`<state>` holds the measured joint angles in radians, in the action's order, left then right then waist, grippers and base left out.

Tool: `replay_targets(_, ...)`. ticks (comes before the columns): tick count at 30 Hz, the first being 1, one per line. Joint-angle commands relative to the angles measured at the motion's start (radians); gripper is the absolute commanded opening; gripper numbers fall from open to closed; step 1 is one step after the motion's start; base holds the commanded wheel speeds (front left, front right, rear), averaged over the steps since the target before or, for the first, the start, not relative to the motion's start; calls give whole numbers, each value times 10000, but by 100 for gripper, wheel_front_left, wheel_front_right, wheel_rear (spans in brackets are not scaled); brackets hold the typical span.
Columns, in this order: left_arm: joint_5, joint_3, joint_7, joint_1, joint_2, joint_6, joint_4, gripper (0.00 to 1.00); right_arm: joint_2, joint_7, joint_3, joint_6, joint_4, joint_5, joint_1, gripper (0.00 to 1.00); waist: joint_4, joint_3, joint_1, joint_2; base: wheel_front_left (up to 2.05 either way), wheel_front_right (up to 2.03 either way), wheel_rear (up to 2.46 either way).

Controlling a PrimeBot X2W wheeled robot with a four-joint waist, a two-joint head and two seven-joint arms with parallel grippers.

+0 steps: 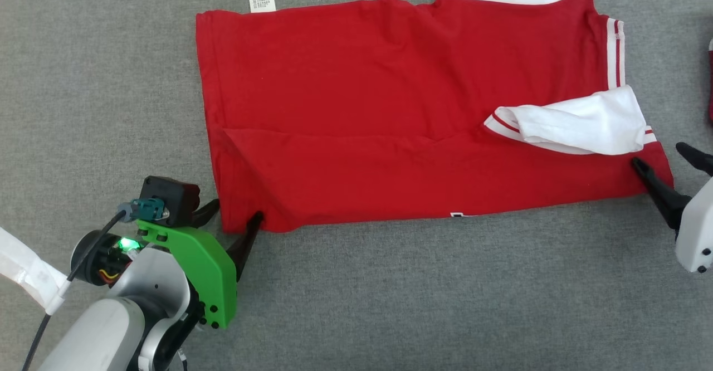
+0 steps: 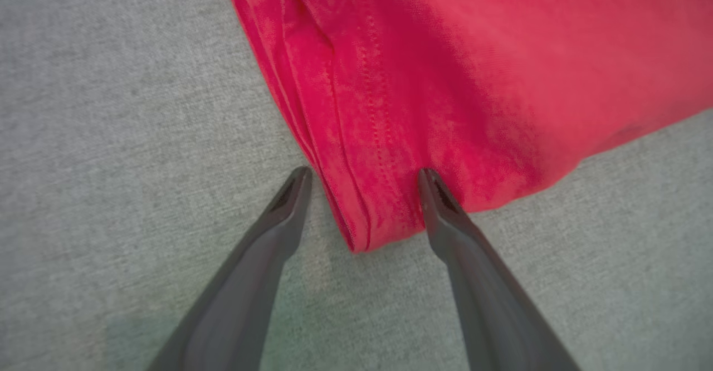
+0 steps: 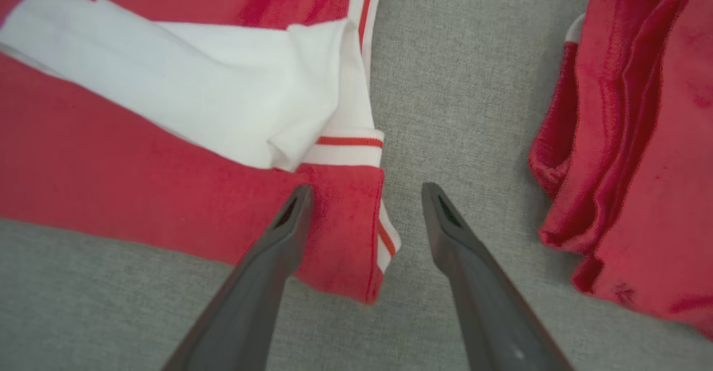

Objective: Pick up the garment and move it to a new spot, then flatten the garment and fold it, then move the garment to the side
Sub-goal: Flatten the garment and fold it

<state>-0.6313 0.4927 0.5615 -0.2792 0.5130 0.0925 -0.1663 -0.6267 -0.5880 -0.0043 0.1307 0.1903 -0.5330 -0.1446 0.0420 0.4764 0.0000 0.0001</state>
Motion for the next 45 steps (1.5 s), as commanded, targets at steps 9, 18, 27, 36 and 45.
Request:
replay_targets(9, -428, 820, 384, -68, -666, -524, 1002, 0, 217, -513, 1025, 5, -759, 114, -375, 100, 276, 406, 0, -1, 0, 0, 0)
replay_targets(18, -924, 453, 486, 501, 35, -656, 674, 0, -572, -722, 1032, -1, -638, -1241, -43, 0, 247, -443, 0, -1, 0, 0, 0)
replay_targets(27, -1559, 228, 902, 2219, 1067, -406, -1094, 0, -1502, -1817, -16, -12, -105, -2287, 1525, 0, 266, -984, 0, -1, 0, 0, 0)
replay_targets(36, -902, 272, 101, 2630, 876, 46, -1303, 100, -1359, -1649, -127, -4, 529, -1914, 1669, 100, 182, -877, 0, -1, 0, 0, 0)
replay_targets(45, -115, -510, 532, 182, 996, 559, -1811, 100, -2016, -1942, -239, -1, 1565, -1461, -1198, 100, 387, 135, 0, -1, 0, 0, 0)
